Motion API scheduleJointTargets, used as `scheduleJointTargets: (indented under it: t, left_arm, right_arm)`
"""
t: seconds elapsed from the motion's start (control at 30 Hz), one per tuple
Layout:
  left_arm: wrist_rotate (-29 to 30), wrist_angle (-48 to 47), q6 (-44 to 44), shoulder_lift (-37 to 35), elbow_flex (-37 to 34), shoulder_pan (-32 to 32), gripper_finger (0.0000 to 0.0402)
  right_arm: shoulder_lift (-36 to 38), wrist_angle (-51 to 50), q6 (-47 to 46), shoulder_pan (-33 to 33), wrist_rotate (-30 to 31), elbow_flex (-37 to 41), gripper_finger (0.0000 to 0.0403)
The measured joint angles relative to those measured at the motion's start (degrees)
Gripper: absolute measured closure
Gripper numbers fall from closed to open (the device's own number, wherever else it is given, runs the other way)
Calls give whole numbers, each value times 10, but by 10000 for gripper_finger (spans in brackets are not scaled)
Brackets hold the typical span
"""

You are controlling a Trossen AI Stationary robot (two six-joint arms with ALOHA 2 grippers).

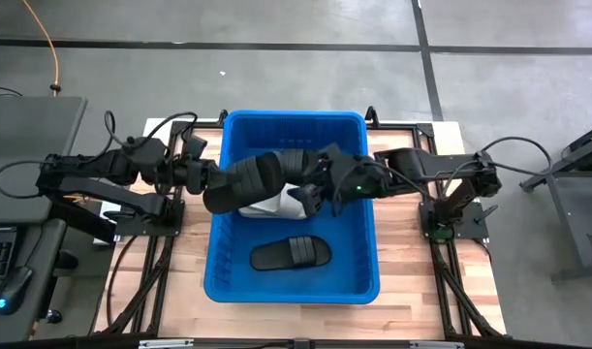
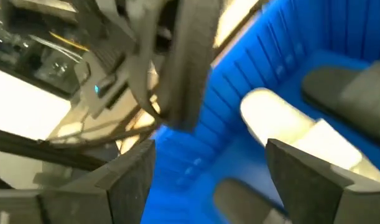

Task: Pick and place slides into bin
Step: Put the black slide into the blue bin

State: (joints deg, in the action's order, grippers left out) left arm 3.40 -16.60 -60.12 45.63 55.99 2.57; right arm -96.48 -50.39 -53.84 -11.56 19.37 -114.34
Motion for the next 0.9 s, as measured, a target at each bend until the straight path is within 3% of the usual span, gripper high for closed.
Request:
scheduleJointTargets:
  t: [0.17,0.5,0.63,0.77,0.9]
  left_arm:
    - [5,-1,3,0,0,-5,401]
    - [-32,73,-6,30,0,-5,401]
    - [-47,68,-7,40,0,-5,401]
    - [-55,59,-8,45,0,-5,401]
    - [-55,62,-5,45,0,-5,401]
  right_arm:
    - [7,47,23,-15,36,0,112]
    - [-22,83,-1,5,4,0,112]
    - [-27,93,14,5,31,0,117]
    - [-26,103,19,6,41,0,155]
    - [-26,103,14,6,19,0,244]
